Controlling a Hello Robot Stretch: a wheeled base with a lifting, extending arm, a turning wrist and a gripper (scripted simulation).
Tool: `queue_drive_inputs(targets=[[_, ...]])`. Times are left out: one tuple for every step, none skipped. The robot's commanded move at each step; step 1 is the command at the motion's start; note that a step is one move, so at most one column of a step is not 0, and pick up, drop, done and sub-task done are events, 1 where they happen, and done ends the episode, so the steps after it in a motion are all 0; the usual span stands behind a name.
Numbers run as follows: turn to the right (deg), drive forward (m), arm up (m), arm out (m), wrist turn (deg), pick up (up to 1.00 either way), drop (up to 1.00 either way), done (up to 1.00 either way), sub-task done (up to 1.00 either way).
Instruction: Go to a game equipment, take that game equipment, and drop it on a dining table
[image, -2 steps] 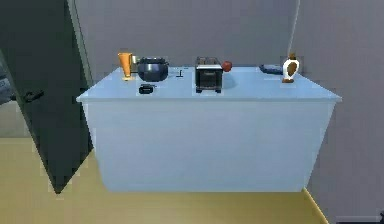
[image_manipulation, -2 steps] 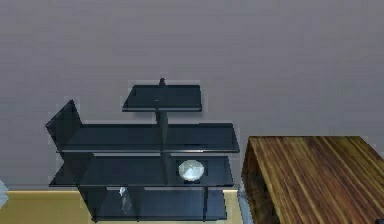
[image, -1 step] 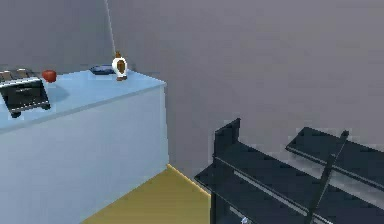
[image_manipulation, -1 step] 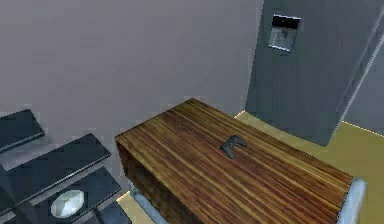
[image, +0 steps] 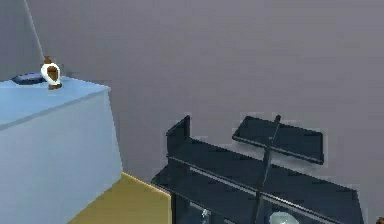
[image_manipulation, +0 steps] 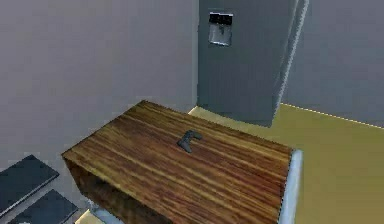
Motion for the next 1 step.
queue_drive_inputs(targets=[[45.0,0.0,0.0,0.0,0.0,0.0,0.0,0.0,0.0]])
